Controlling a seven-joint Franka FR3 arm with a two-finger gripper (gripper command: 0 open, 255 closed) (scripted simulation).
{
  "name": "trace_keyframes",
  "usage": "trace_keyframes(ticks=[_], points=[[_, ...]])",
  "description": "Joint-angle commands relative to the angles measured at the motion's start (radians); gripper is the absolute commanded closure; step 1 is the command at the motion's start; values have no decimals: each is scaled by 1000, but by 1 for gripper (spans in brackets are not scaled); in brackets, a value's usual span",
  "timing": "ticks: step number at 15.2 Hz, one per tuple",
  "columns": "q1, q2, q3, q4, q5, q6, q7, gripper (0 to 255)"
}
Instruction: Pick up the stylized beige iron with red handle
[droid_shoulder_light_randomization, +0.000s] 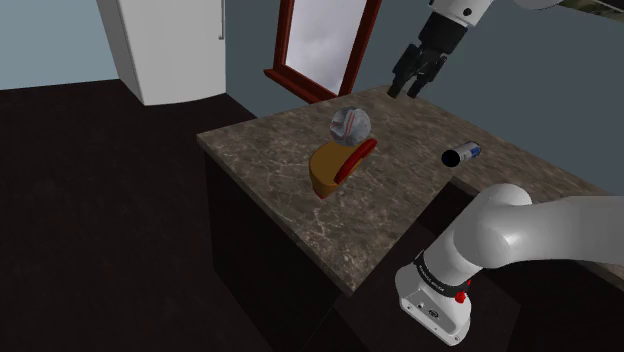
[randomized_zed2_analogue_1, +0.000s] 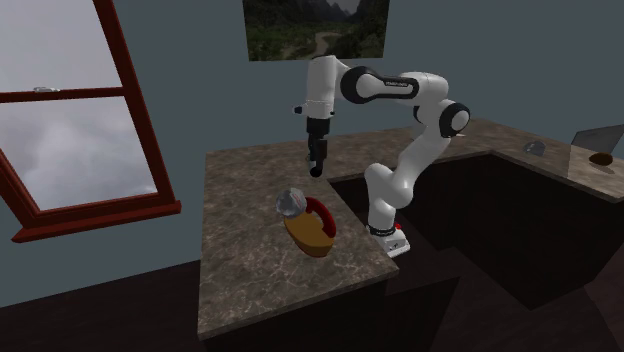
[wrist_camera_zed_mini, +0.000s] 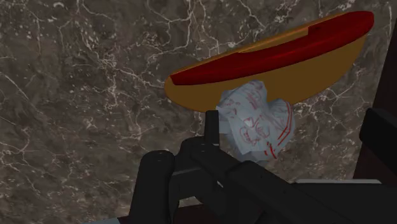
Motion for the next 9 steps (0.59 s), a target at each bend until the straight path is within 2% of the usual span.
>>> trace_keyframes(ticks=[1, 9], points=[[0, 0, 0, 0, 0, 0, 0, 0], [-304, -73, 298, -266, 258, 195, 951, 0]])
